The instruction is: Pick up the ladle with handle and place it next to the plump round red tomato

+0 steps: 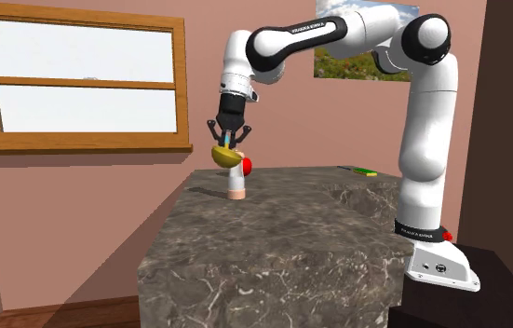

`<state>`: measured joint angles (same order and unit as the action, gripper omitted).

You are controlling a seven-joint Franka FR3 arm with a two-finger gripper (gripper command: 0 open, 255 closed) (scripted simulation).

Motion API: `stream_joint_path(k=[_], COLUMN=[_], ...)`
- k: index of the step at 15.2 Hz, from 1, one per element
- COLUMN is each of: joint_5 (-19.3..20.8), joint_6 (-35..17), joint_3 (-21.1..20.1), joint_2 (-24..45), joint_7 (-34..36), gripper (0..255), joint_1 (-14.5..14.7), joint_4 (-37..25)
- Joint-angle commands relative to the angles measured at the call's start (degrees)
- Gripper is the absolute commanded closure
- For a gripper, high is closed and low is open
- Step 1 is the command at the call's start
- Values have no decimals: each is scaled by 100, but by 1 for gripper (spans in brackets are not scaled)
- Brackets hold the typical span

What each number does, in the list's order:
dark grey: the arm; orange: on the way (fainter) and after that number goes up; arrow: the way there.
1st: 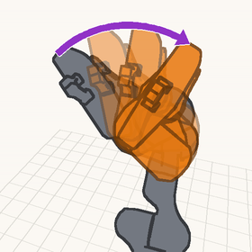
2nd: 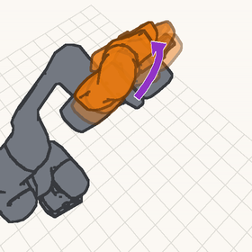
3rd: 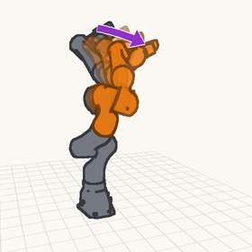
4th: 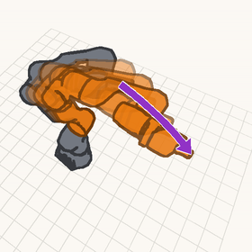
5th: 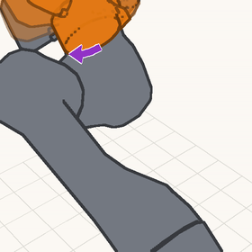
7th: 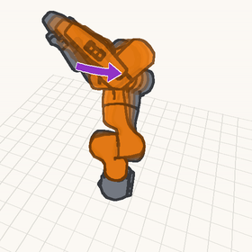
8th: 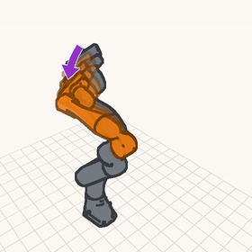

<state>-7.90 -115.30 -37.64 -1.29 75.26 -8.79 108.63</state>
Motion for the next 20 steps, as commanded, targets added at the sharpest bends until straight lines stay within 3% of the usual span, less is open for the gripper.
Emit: stream_joint_path(k=[1,9,20], joint_5=[-164,-509,-475], joint_6=[6,171,460], joint_3=[161,857,1743], joint_2=[-181,-628,-540], joint_7=[-372,-1668,-3158], gripper=[255,255,255], joint_1=[-144,-623,-1271], joint_4=[184,608,519])
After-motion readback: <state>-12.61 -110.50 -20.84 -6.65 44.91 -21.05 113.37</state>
